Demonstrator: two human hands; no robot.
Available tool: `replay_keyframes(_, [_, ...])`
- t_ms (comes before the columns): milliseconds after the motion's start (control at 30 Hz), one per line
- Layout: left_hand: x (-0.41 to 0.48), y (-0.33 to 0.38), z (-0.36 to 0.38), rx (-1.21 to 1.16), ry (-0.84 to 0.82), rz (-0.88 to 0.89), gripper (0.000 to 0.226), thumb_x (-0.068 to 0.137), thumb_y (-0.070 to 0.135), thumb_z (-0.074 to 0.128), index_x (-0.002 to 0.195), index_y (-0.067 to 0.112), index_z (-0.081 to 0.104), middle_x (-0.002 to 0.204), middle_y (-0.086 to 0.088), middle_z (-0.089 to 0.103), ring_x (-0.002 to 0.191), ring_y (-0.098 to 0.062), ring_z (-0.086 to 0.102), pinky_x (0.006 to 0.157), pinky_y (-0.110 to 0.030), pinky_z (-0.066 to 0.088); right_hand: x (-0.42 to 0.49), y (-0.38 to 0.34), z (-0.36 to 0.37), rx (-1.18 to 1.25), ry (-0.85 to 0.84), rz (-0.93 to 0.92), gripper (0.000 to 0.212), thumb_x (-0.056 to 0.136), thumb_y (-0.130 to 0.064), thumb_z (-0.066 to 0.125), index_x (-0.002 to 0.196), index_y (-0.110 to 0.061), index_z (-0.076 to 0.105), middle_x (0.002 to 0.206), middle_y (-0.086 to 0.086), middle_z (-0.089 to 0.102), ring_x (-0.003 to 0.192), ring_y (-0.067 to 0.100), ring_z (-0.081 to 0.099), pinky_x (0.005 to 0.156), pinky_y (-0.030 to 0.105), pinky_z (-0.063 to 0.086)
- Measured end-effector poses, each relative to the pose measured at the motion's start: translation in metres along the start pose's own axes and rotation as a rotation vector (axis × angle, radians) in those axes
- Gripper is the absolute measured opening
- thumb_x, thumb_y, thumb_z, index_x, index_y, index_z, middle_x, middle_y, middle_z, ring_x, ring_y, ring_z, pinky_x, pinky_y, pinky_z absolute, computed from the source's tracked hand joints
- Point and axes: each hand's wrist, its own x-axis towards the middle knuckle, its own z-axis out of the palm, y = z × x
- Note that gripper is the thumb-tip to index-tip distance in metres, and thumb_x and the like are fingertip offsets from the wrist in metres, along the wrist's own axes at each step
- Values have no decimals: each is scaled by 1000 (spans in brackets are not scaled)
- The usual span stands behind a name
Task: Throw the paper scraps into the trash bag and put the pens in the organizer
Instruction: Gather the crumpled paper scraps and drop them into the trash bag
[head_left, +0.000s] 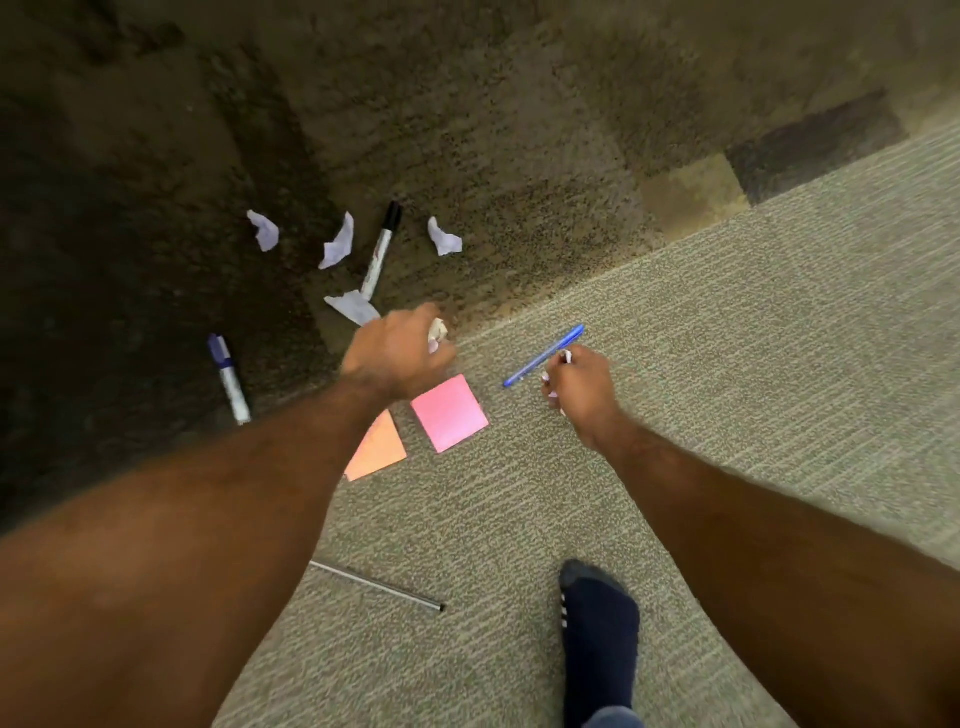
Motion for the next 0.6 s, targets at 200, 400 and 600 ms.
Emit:
replay_keyframes(200, [-29, -80, -32, 88, 23, -187, 45, 87, 49, 55, 114, 14, 61, 109, -18, 69, 101, -40, 64, 80, -39, 49, -14, -35, 80, -223, -113, -216, 24, 78, -27, 68, 65, -19, 50, 64, -1, 53, 60, 16, 47, 57, 28, 35])
replay_keyframes(400, [-43, -122, -38, 19, 68, -268, 42, 80, 39, 66, 115, 18, 57, 108, -17, 68, 104, -40, 64, 83, -40, 51, -6, -58, 148, -478, -137, -327, 58, 74, -46, 79, 114, -8, 60, 109, 8, 68, 100, 26, 63, 83, 34, 52])
replay_keyframes(600, [-49, -134, -31, -125, 160, -283, 36, 77, 30, 64, 112, 21, 60, 102, -10, 72, 99, -34, 66, 81, -36, 53, 5, -70, 184, -713, -48, -373, 56, 81, -44, 72, 123, -11, 58, 118, 14, 67, 109, 35, 63, 87, 38, 53])
